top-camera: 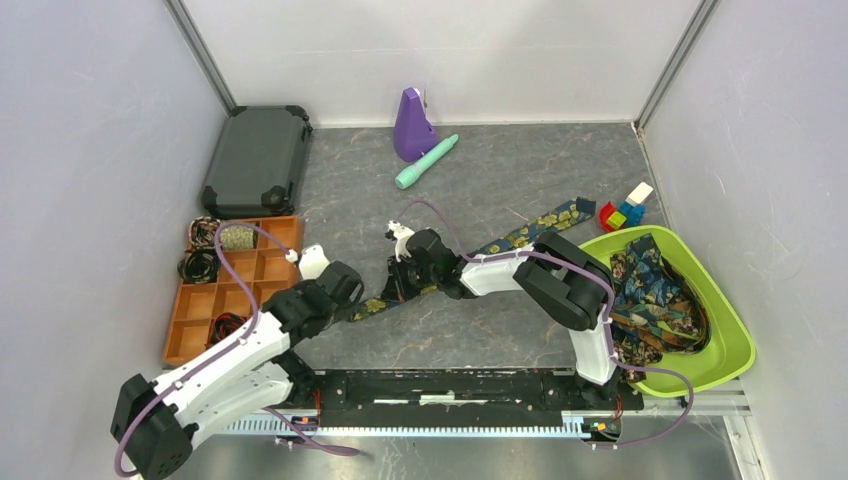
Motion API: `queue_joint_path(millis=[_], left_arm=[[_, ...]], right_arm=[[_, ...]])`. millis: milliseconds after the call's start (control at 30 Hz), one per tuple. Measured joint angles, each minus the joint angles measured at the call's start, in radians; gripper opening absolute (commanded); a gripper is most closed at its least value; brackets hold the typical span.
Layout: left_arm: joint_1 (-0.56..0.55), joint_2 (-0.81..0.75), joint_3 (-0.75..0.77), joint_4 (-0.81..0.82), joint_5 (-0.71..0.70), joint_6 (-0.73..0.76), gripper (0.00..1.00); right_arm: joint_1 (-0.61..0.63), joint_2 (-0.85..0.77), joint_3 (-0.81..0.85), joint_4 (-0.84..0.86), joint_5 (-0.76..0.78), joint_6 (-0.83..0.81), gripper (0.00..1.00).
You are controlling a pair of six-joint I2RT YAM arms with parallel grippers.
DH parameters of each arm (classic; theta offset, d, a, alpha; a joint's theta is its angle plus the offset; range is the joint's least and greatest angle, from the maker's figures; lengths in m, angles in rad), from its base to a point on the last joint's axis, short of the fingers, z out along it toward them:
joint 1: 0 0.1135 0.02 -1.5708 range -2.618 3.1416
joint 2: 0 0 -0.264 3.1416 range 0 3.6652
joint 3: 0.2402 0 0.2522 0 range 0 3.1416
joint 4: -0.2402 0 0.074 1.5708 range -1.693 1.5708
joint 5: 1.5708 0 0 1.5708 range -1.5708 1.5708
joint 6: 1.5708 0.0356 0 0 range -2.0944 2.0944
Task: Roll the ties
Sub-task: Roll the tie at the center of the board.
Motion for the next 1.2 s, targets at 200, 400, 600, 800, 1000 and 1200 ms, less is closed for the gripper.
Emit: queue_joint_path(millis=[200,400,600,800,1000,1200], left_arm=[[-0.002,0.069,0.002,0.063,0.024,0.010,0.02],[-0.008,0.119,0.002,0.115,0.044,0.011,0.02],[-0.019,0.153,0.002,0.165,0.071,0.010,0.02],[-0.027,0.163,-0.009,0.206,0.080,0.010,0.08],[-0.029,0.174,-0.043,0.241,0.096,0.009,0.34],[-0.035,0.171,-0.069,0.275,0.105,0.006,0.51]], right_arm=[[0.000,0.000,-0.008,0.017,-0.002,0.000,0.00],[-0.001,0.000,-0.017,0.031,-0.008,0.000,0.00],[-0.001,0.000,-0.018,0.035,-0.010,0.000,0.00],[-0.001,0.000,-0.018,0.035,-0.012,0.000,0.00],[-0.001,0.000,-0.018,0.035,-0.013,0.000,0.00],[0.000,0.000,-0.018,0.032,-0.013,0.000,0.00]])
